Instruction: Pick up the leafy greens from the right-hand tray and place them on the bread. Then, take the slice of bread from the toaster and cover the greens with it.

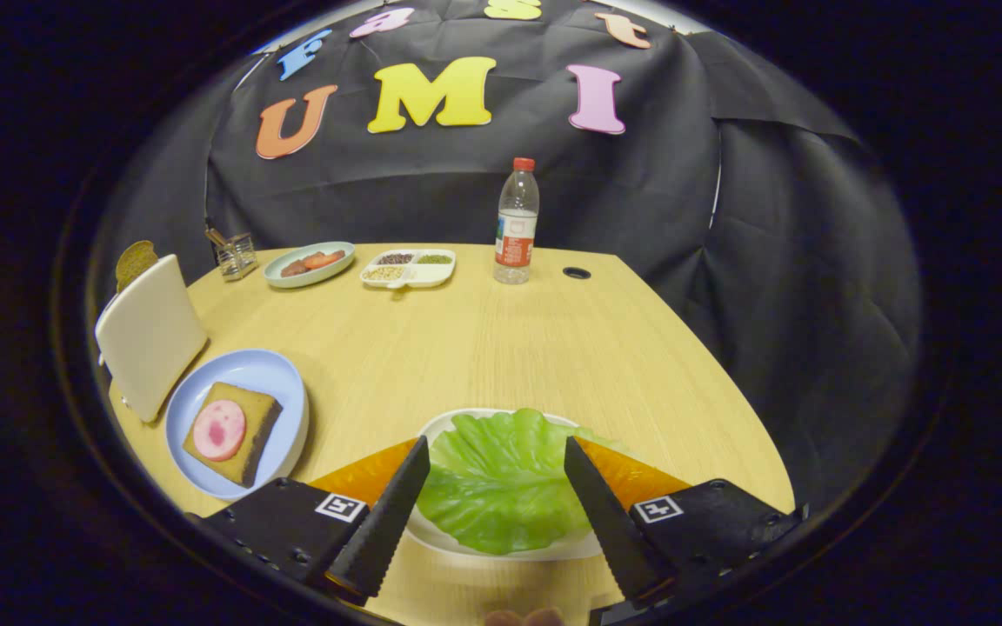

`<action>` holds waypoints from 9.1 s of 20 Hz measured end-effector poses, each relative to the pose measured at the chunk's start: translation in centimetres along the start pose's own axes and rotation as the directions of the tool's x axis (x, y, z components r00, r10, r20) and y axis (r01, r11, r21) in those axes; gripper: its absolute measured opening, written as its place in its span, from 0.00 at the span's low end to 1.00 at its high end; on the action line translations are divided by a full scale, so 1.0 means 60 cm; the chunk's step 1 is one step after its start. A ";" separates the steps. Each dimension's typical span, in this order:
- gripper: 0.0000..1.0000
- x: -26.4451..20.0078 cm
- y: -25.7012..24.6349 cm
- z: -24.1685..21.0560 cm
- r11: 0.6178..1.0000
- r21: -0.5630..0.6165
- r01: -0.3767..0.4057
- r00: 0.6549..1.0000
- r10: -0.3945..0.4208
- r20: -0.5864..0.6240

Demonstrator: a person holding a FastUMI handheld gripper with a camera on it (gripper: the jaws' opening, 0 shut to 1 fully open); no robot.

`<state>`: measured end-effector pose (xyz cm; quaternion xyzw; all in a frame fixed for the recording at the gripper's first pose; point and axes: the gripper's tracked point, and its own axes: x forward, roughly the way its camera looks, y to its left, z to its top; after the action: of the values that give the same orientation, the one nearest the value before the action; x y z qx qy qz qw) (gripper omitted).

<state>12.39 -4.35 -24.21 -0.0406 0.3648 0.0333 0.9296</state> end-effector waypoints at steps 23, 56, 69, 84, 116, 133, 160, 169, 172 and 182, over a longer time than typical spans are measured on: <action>0.01 0.042 -0.006 -0.016 0.982 0.151 -0.110 0.994 0.110 0.007; 0.00 -0.163 0.236 0.130 0.901 0.159 -0.405 0.889 0.347 0.299; 0.00 -0.106 0.285 0.094 0.981 0.075 -0.178 0.956 0.155 0.250; 0.05 -0.068 0.467 0.030 0.934 0.202 -0.296 0.952 0.270 0.146; 0.96 -0.323 0.584 0.215 0.952 -0.033 -0.303 0.807 0.275 0.522; 0.91 -0.171 0.787 0.206 0.968 -0.056 -0.245 0.900 0.248 0.359; 0.05 -0.277 0.737 0.300 0.934 0.004 -0.357 0.818 0.311 0.484; 0.05 -0.340 0.629 0.311 0.947 -0.004 -0.321 0.779 0.266 0.568; 0.05 -0.339 0.591 0.296 0.953 0.001 -0.303 0.785 0.249 0.568; 0.05 -0.262 0.500 0.196 0.955 0.074 -0.286 0.836 0.211 0.506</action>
<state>6.08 26.15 -6.48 0.0855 0.1195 0.1361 0.9798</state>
